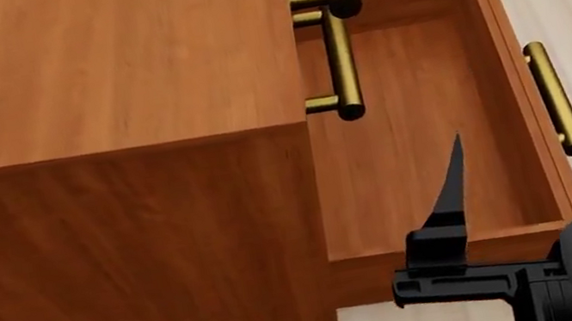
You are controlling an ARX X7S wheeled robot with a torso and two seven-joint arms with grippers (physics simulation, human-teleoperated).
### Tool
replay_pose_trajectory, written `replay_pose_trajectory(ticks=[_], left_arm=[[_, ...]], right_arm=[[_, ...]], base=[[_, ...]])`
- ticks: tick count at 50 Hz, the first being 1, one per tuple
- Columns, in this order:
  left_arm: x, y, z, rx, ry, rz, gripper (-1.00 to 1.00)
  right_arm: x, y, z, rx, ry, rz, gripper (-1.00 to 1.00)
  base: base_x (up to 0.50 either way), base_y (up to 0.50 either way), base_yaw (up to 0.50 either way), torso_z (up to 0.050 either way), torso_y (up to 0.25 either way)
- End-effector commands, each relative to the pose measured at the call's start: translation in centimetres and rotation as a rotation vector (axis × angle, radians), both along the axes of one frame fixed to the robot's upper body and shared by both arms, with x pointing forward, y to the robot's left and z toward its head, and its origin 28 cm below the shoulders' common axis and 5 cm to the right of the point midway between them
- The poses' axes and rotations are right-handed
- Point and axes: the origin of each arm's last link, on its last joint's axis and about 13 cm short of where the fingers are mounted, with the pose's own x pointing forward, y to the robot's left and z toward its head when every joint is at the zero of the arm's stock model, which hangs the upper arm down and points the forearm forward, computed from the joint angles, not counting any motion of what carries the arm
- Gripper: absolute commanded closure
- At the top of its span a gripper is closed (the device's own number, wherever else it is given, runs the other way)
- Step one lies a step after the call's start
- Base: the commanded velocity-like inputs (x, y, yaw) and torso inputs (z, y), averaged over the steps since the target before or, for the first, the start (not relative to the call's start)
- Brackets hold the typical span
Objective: Put the bowl in the bottom drawer of the cabinet.
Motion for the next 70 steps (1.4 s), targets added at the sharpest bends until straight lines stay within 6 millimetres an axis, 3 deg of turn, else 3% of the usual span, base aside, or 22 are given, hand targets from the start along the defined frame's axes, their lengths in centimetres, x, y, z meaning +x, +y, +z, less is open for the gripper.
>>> replay_pose_trajectory(ticks=[1, 13, 22, 50, 70], left_arm=[[0.0, 0.0, -0.1, 0.004, 0.004, -0.002, -1.00], [0.1, -0.1, -0.1, -0.006, 0.001, -0.002, -1.00], [0.1, -0.1, -0.2, -0.008, 0.001, -0.004, -1.00], [0.2, -0.1, -0.1, -0.011, -0.006, -0.012, -1.00], [0.7, -0.4, -0.3, -0.013, -0.005, -0.030, -1.00]], right_arm=[[0.0, 0.0, -0.1, 0.000, 0.002, 0.000, -1.00], [0.0, -0.2, -0.1, -0.004, 0.014, -0.010, -1.00], [-0.7, -1.0, 1.0, -0.018, 0.027, -0.083, -1.00], [-4.7, -5.1, 5.9, 0.018, 0.173, -0.328, -1.00], [-8.2, -7.9, 7.3, 0.061, 0.256, -0.437, -1.00]], base=[[0.00, 0.00, 0.00, 0.000, -0.055], [0.00, 0.00, 0.00, 0.000, 0.000], [0.00, 0.00, 0.00, 0.000, 0.000], [0.00, 0.00, 0.00, 0.000, 0.000], [0.00, 0.00, 0.00, 0.000, 0.000]])
